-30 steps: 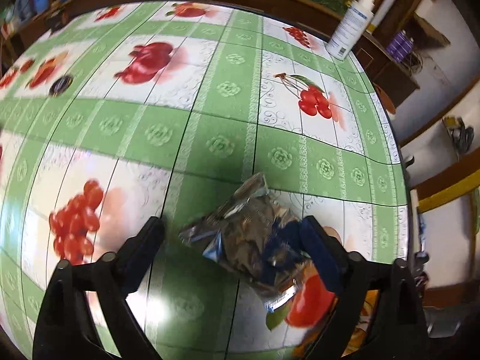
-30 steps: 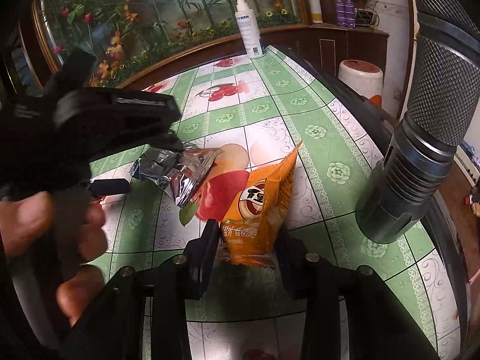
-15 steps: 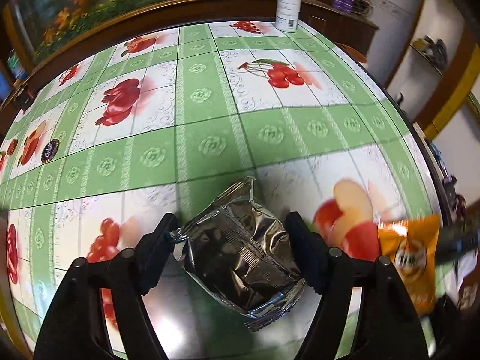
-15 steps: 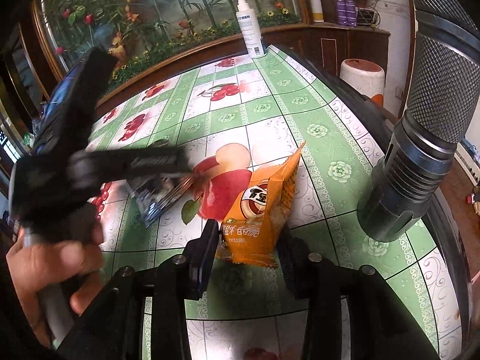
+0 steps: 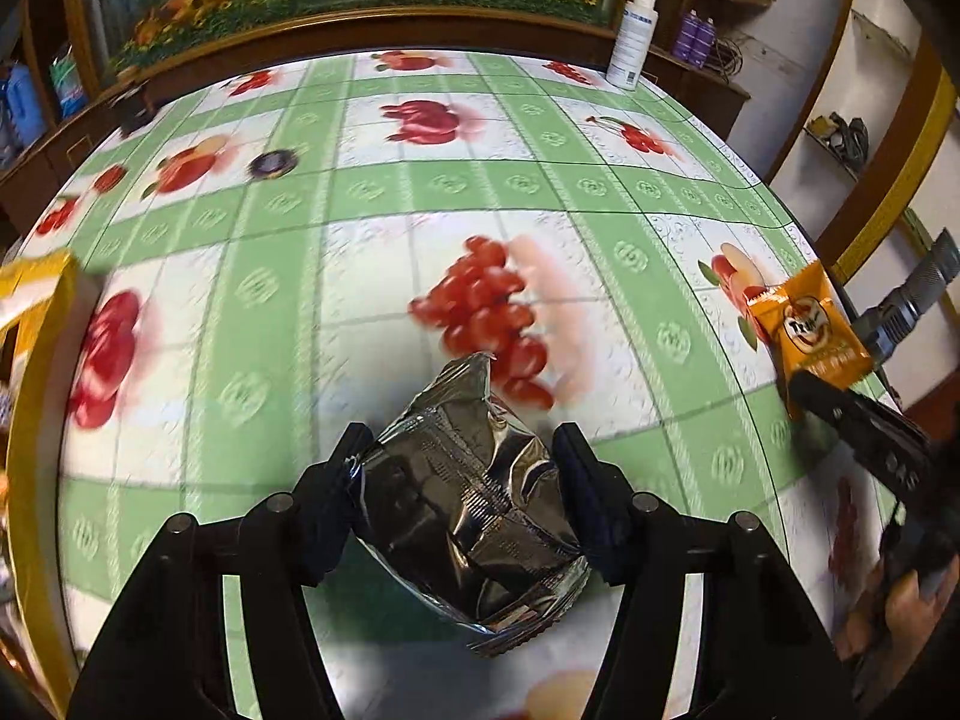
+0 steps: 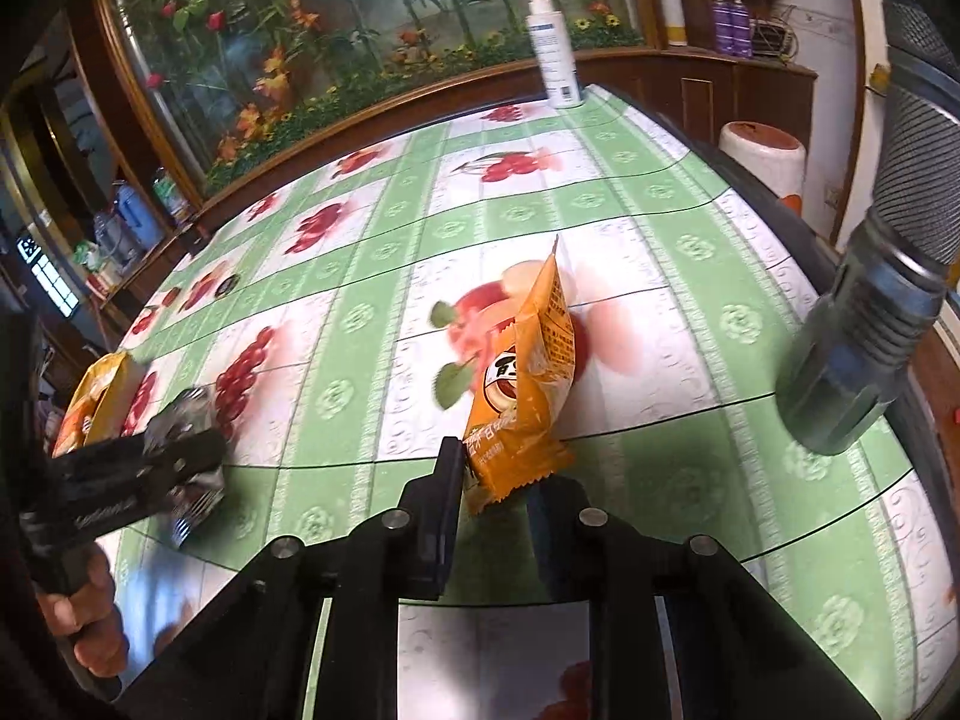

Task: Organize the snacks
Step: 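Carry the foil bag and orange snack bag over the tray and lower them in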

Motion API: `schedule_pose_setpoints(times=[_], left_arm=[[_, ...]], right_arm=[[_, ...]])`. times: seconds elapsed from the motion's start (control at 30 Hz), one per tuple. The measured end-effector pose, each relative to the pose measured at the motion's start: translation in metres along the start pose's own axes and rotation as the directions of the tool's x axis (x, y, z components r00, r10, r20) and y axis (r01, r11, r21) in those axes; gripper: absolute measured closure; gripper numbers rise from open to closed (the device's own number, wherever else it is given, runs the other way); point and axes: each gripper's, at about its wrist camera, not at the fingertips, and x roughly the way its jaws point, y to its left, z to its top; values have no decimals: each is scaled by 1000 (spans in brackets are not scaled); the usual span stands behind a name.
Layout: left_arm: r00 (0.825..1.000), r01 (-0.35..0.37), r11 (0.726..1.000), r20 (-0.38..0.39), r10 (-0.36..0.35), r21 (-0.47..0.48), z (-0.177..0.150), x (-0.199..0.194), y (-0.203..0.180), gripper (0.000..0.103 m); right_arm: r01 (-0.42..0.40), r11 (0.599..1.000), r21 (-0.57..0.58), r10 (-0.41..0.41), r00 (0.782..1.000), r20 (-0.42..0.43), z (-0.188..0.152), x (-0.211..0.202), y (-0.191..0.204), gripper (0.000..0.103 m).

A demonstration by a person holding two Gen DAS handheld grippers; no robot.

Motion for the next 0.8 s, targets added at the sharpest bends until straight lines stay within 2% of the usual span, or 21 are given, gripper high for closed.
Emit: schedule_pose_setpoints(times=[0.07,0.13,0.17,0.2,0.33,0.4,0.43,0.47,0.5,0.53,0.6,0.8], left_arm=[[1000,4,1000,3,-4,-16,-10,-9,10,43],[1000,10,1000,4,-10,-25,-16,-16,18,43],[1000,11,1000,-2,-11,-28,-20,-19,22,43],[1000,11,999,-3,-12,-32,-23,-23,26,43],[1000,9,998,2,-9,-57,-35,-33,42,43],[1000,6,997,1,-6,-72,-39,-36,50,42],[1000,6,997,3,-6,-80,-41,-38,54,43],[1000,6,996,7,-5,-89,-42,-40,58,42],[1000,3,996,11,-2,-94,-44,-43,60,43],[1000,-2,995,18,3,-96,-46,-45,63,42],[999,-18,995,37,22,-94,-49,-52,67,42],[996,-52,992,70,60,-119,-60,-69,84,42]], right_arm=[[4,1000,-1,-4,1000,-10,1,2,2,77],[11,1000,6,-11,1000,-14,5,4,3,65],[-9,1000,30,9,1000,-14,9,5,2,47],[-36,997,62,37,999,-10,11,5,-1,35],[9,991,137,-10,1000,9,25,12,-15,32],[24,992,127,-27,999,22,29,17,-17,32],[36,994,108,-38,999,18,31,19,-15,34],[29,995,98,-30,999,12,32,21,-14,57],[-5,994,106,4,1000,6,32,23,-14,83],[-43,992,122,43,999,5,32,24,-15,83],[-43,994,102,41,999,20,29,21,-8,87],[-160,985,63,156,986,63,19,6,27,89]])
